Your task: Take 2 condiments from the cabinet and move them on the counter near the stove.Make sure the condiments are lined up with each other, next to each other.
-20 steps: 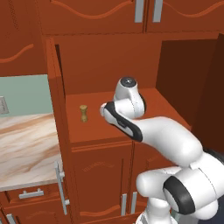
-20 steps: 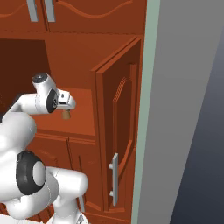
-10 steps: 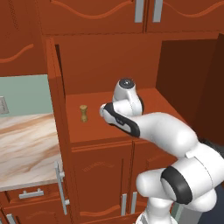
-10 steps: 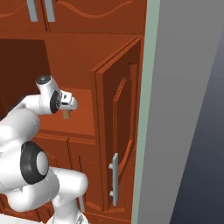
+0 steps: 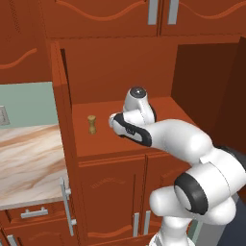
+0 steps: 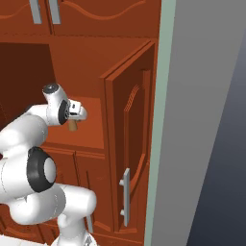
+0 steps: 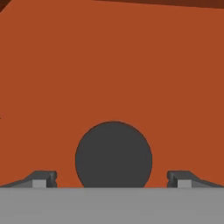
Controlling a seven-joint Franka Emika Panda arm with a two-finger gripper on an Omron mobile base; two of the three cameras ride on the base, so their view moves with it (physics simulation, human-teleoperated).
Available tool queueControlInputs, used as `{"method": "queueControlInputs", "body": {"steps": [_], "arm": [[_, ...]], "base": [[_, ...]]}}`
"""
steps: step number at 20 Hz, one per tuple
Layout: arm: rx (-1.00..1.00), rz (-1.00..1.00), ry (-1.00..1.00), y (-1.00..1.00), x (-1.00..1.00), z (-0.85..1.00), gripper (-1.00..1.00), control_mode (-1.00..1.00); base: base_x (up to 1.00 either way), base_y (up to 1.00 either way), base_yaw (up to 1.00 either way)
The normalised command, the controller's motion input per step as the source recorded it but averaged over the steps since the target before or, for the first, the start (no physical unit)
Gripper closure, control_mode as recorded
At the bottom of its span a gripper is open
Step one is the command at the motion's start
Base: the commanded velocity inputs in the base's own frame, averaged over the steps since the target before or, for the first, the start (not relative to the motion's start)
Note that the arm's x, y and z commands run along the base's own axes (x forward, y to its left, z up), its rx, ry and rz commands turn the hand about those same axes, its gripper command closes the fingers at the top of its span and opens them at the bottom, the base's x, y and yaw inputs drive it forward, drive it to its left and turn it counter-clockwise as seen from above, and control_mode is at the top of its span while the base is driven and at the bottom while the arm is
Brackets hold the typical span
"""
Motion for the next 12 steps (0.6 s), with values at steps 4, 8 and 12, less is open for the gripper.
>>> {"method": "queueControlInputs", "body": {"steps": [4, 8, 12], "arm": [[0.06, 0.00, -0.10, 0.00, 0.00, -0.01, -1.00, -1.00], [0.05, 0.00, -0.03, 0.00, 0.01, -0.06, -1.00, -1.00], [0.02, 0.00, 0.00, 0.00, 0.03, -0.02, -1.00, -1.00]], "base": [[0.00, 0.00, 0.00], [0.00, 0.00, 0.00], [0.00, 0.00, 0.00]]}}
